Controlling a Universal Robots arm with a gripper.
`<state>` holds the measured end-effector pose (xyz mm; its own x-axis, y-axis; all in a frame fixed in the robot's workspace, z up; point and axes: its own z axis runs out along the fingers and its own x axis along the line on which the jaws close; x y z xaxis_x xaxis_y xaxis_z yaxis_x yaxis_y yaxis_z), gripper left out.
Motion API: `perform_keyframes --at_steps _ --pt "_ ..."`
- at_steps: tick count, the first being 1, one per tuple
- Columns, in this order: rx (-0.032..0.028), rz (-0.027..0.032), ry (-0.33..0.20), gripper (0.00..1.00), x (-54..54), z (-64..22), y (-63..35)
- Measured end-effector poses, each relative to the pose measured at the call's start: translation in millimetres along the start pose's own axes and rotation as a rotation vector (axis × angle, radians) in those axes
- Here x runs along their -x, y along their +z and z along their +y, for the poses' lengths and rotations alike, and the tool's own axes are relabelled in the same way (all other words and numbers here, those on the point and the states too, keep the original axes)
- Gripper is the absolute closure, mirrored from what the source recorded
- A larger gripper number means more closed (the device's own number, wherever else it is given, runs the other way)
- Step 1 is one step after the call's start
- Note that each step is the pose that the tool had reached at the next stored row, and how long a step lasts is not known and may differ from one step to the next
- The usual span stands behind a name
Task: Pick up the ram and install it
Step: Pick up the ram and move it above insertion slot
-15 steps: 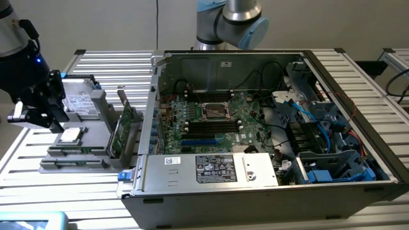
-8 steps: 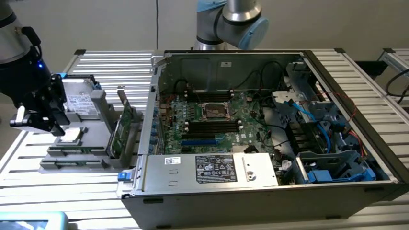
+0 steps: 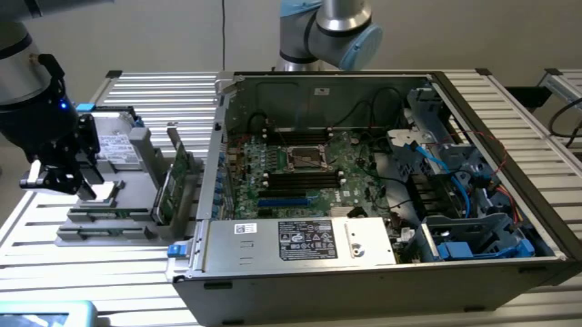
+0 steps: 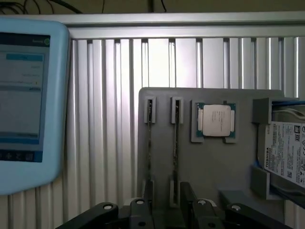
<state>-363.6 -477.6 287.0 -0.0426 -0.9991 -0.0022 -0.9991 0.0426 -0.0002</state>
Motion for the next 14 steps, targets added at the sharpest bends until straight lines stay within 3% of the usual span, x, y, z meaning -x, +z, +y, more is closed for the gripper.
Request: perform_keyframes --at_steps 7,14 --pt "0.0013 0.0 0.012 0.64 -8.8 -0.4 12.6" --pt "0.0014 0.0001 0.022 0.64 -10.7 -0.4 25.2"
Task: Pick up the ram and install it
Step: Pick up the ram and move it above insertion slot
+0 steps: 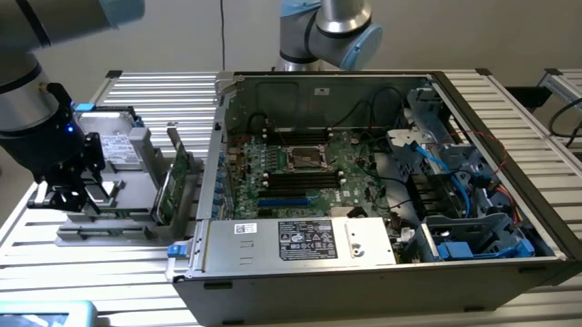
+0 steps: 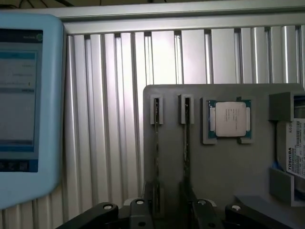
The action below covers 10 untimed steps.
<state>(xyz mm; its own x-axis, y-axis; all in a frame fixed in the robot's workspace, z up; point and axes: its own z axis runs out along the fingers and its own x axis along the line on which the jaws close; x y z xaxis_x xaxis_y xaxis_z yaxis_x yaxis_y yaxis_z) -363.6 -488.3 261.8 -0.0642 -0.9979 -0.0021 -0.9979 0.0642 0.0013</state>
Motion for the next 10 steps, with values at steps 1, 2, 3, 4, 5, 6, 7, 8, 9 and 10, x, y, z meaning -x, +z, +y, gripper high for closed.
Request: perform_keyframes --at_steps 1,2,3,4,5,6,7,8,9,10 --pt "0.0 0.0 0.001 0.64 0.0 0.0 1.9" --pt "0.0 -0.0001 0.001 0.64 -0.1 0.0 3.7" --pt "-0.0001 -0.0001 0.001 0.64 -0.2 0.0 5.5" --pt "0.0 0.0 0.002 0.64 -0.4 0.0 7.4" --pt "0.0 0.0 0.002 0.64 -0.5 0.0 9.2" --pt "-0.0001 -0.0001 0.002 0.64 -0.9 -0.2 11.0" --pt "-0.0001 -0.0001 0.002 0.64 -1.4 -0.2 12.9" --pt "0.0 -0.0001 0.002 0.64 -2.0 -0.1 14.6" --pt "0.0001 0.0001 0.003 0.64 -2.8 -0.1 16.3" --pt "0.0001 0.0001 0.003 0.64 -3.5 0.0 18.3"
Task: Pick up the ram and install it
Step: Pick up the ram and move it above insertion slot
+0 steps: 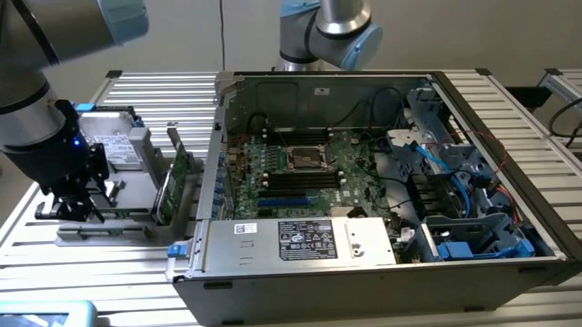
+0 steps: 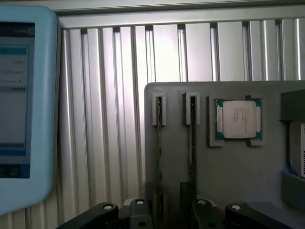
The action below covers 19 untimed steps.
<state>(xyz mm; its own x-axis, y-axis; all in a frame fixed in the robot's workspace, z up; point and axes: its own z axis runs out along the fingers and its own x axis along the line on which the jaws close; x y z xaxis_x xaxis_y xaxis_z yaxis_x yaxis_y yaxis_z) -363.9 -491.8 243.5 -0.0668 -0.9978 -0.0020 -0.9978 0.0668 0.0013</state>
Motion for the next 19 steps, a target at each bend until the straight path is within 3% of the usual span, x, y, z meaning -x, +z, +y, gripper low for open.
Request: perform_keyframes --at_steps 19 --pt "-0.0003 -0.0002 0.001 0.64 -4.2 0.0 32.3"
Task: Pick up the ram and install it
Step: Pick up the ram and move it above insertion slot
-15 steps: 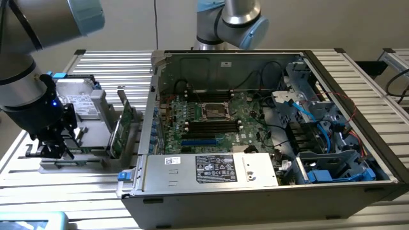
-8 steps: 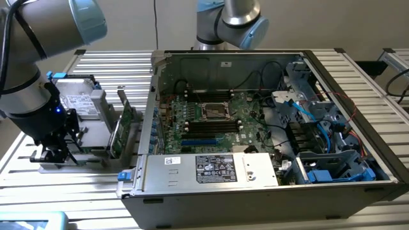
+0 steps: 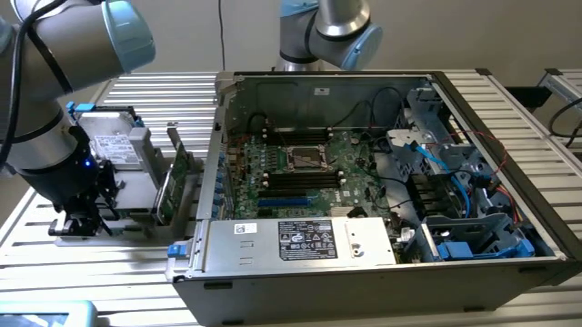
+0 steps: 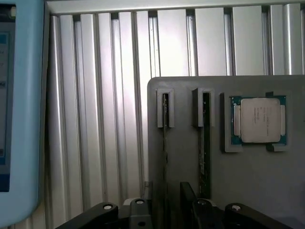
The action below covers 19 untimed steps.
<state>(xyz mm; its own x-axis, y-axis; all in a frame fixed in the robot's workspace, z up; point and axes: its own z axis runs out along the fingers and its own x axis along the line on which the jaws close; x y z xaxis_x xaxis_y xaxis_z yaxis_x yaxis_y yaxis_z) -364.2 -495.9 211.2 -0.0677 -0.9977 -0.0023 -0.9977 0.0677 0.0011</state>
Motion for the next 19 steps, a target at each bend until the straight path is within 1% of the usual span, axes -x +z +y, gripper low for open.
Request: perform_keyframes --at_steps 6,18,19 --pt "0.0 0.0 0.0 0.64 0.0 0.0 7.5" --pt "0.0 0.0001 0.0 0.64 0.3 0.0 13.8" --pt "0.0 0.0 0.0 0.65 0.3 0.0 14.3"
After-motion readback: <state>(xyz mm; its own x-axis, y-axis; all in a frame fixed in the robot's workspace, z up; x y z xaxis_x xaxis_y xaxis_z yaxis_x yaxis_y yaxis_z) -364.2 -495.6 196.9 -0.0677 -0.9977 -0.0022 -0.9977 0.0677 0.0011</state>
